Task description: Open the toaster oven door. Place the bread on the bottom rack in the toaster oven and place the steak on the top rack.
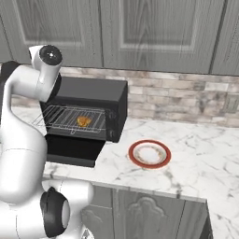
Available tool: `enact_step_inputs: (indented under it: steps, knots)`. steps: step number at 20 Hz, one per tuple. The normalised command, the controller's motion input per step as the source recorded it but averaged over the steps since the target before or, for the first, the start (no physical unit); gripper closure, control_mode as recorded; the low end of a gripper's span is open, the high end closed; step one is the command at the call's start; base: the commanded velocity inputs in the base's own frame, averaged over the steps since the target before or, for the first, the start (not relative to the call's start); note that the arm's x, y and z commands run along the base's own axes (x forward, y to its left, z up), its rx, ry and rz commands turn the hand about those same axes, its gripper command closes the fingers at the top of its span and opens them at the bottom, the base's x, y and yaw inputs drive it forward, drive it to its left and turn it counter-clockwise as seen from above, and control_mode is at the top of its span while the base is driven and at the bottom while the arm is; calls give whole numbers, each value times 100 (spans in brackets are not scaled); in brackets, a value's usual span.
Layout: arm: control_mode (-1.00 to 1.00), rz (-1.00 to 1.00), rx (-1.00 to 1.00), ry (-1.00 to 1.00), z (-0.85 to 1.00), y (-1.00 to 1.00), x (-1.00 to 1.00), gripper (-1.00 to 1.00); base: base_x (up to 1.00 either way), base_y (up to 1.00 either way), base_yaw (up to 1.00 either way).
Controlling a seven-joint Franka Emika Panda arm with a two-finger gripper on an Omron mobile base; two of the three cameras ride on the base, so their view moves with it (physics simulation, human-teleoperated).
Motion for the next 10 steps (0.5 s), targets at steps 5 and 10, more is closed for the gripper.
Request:
enact_step_inputs:
  steps: [5,10]
  knots:
    - [100,0,0,0,0,0,0,-100,-2,65,0]
    - [100,0,0,0,0,0,0,-100,0,49,-5]
